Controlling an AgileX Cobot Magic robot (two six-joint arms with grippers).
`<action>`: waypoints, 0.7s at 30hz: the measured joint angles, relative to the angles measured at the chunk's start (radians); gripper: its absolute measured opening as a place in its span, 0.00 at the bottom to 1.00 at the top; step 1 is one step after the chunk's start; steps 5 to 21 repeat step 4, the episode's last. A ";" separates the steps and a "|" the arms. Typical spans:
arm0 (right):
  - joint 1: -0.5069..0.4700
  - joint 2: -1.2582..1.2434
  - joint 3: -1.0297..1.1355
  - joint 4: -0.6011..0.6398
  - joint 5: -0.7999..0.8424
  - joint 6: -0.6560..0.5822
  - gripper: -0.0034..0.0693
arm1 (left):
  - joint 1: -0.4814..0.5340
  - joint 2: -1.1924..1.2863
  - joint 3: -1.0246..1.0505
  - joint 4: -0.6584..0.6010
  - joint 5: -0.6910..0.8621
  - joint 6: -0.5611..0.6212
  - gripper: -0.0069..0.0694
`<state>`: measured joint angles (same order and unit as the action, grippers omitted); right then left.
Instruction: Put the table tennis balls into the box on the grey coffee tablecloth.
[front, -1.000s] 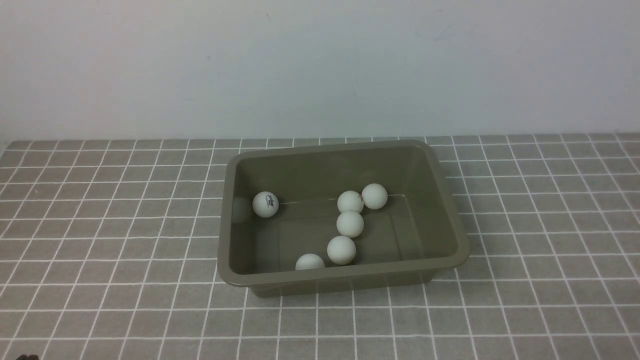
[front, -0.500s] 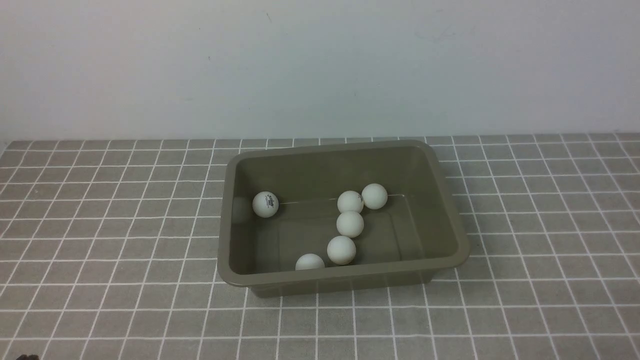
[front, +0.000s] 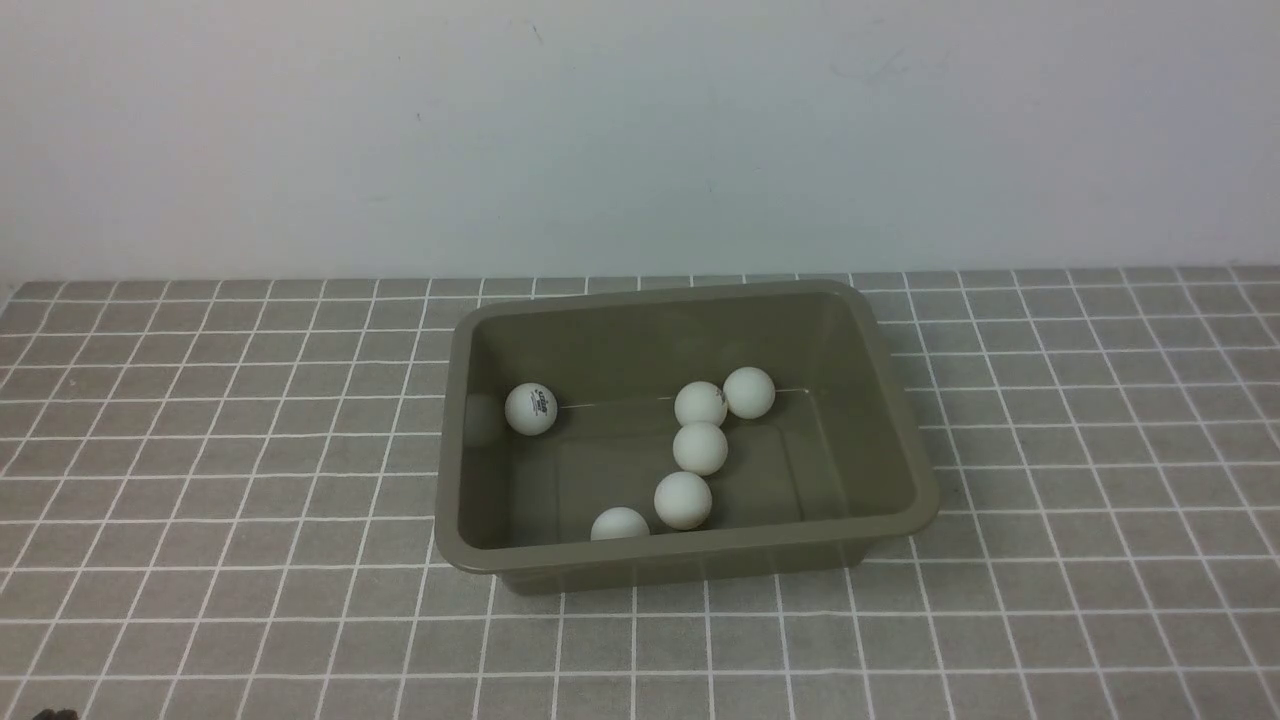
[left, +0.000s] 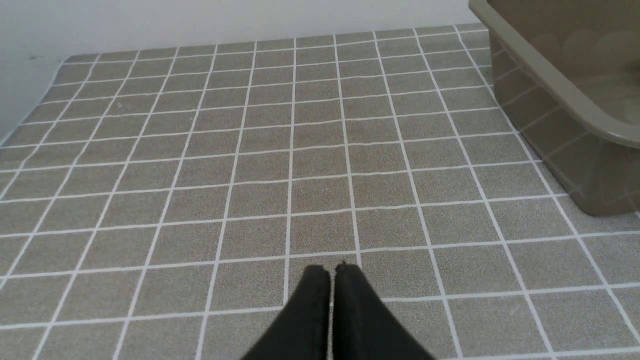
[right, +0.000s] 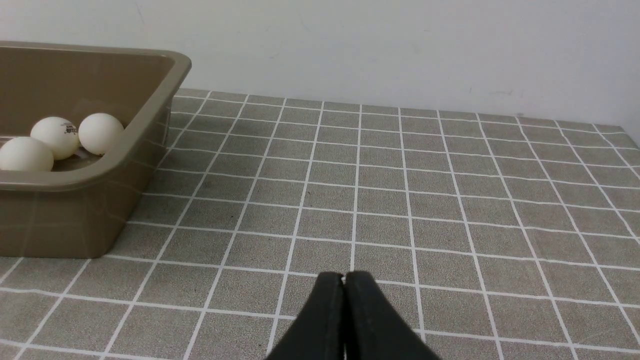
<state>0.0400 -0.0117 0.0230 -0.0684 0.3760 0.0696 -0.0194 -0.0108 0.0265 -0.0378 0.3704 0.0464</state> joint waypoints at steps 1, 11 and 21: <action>0.000 0.000 0.000 0.000 0.000 0.000 0.03 | 0.000 0.000 0.000 0.000 0.000 0.000 0.08; 0.000 0.000 0.000 0.000 0.000 0.000 0.03 | 0.000 0.000 0.000 0.000 0.000 0.000 0.08; 0.000 0.000 0.000 0.000 0.000 0.000 0.03 | 0.000 0.000 0.000 0.000 0.000 0.000 0.08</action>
